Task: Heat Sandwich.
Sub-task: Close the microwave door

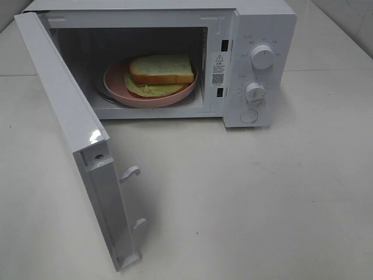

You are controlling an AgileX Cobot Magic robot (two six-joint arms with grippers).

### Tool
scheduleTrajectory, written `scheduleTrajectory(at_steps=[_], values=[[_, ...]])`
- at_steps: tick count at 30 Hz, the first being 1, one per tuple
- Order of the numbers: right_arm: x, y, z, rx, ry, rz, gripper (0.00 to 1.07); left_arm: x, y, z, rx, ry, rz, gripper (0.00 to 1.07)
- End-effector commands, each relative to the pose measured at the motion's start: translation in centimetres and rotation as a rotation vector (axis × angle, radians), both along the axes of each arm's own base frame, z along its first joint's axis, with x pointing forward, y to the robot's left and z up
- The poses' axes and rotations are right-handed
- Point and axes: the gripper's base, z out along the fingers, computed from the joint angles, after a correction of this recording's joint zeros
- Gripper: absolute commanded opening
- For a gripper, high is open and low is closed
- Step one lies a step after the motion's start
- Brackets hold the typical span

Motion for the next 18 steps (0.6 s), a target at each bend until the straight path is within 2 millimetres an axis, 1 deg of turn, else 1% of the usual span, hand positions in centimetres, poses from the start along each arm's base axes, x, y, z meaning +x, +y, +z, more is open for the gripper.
scheduleTrajectory(at_steps=[1, 3, 5, 6, 7, 14, 16, 18], values=[[-0.8, -0.9, 0.0, 0.002, -0.025, -0.069, 0.76, -0.2, 0.0, 0.0, -0.001, -0.024, 0.004, 1.00], [-1.6, -1.8, 0.2, 0.013, -0.094, -0.157, 0.76, -0.2, 0.0, 0.0, -0.001, -0.024, 0.004, 1.00], [-1.9, -2.1, 0.4, 0.028, -0.139, -0.200, 0.76, -0.2, 0.0, 0.0, -0.001, -0.024, 0.004, 1.00], [-1.9, -2.1, 0.4, 0.028, -0.139, -0.200, 0.76, -0.2, 0.0, 0.0, -0.001, -0.024, 0.004, 1.00], [-2.3, -2.3, 0.6, 0.048, -0.184, -0.232, 0.76, -0.2, 0.0, 0.0, -0.001, -0.024, 0.004, 1.00], [-3.7, -2.7, 1.2, 0.109, -0.335, -0.342, 0.74, -0.2, 0.0, 0.0, -0.001, -0.024, 0.004, 1.00], [-4.0, -2.8, 1.2, 0.117, -0.369, -0.374, 0.73, -0.2, 0.0, 0.0, -0.001, -0.024, 0.004, 1.00], [-4.1, -2.8, 0.8, 0.122, -0.392, -0.396, 0.72, -0.2, 0.0, 0.0, -0.001, -0.024, 0.004, 1.00]])
